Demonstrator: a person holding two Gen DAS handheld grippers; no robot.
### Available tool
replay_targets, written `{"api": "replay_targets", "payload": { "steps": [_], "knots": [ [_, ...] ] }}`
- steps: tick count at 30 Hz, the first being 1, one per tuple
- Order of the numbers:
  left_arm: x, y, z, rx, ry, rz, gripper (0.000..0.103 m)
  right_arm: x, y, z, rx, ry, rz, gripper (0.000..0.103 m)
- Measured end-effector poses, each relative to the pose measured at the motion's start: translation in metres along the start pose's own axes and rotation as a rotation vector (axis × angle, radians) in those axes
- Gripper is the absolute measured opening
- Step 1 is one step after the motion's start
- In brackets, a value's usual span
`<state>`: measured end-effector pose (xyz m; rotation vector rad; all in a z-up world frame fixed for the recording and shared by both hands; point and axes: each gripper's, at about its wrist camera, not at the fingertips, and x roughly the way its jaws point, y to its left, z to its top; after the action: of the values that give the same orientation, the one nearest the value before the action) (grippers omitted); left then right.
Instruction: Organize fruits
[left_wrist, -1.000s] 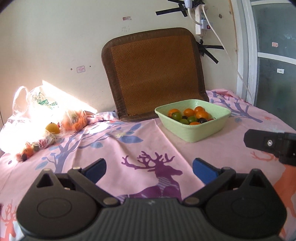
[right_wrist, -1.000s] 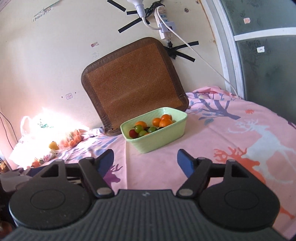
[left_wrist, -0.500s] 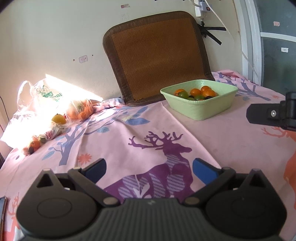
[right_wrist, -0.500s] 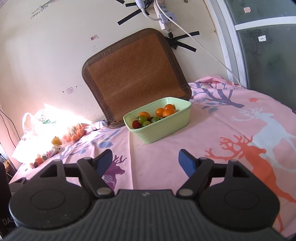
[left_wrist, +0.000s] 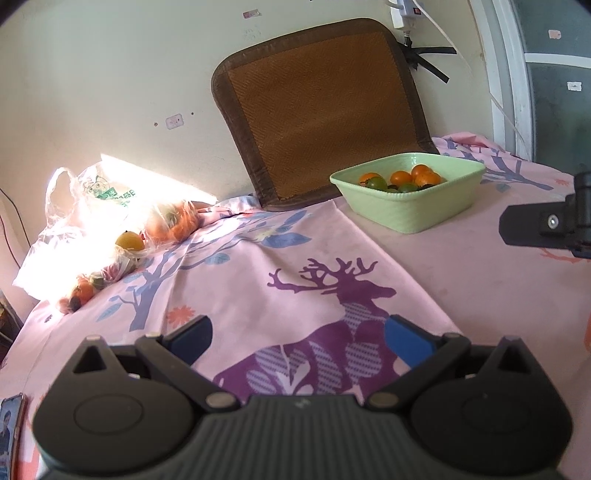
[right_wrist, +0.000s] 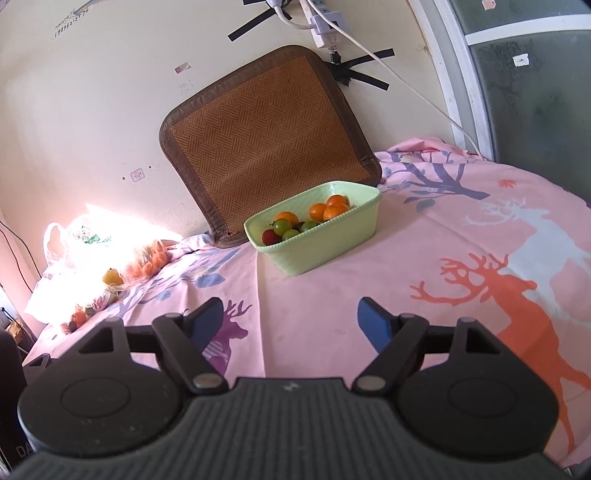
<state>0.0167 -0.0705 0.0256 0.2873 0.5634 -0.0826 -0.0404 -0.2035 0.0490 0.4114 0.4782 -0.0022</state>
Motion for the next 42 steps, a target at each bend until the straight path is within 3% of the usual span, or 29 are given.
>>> {"api": "replay_targets", "payload": {
  "steps": [21, 42],
  "knots": [
    [0.0012, -0.0010, -0.0031, 0.048, -0.012, 0.032, 0.103, 0.0011, -0.0037, -0.0011, 0.025, 0.003, -0.004, 0.083],
    [0.0045, -0.0020, -0.0045, 0.053, 0.045, -0.018, 0.103, 0.0046, -0.0055, -0.0024, 0.038, 0.016, -0.005, 0.083]
  ]
}}
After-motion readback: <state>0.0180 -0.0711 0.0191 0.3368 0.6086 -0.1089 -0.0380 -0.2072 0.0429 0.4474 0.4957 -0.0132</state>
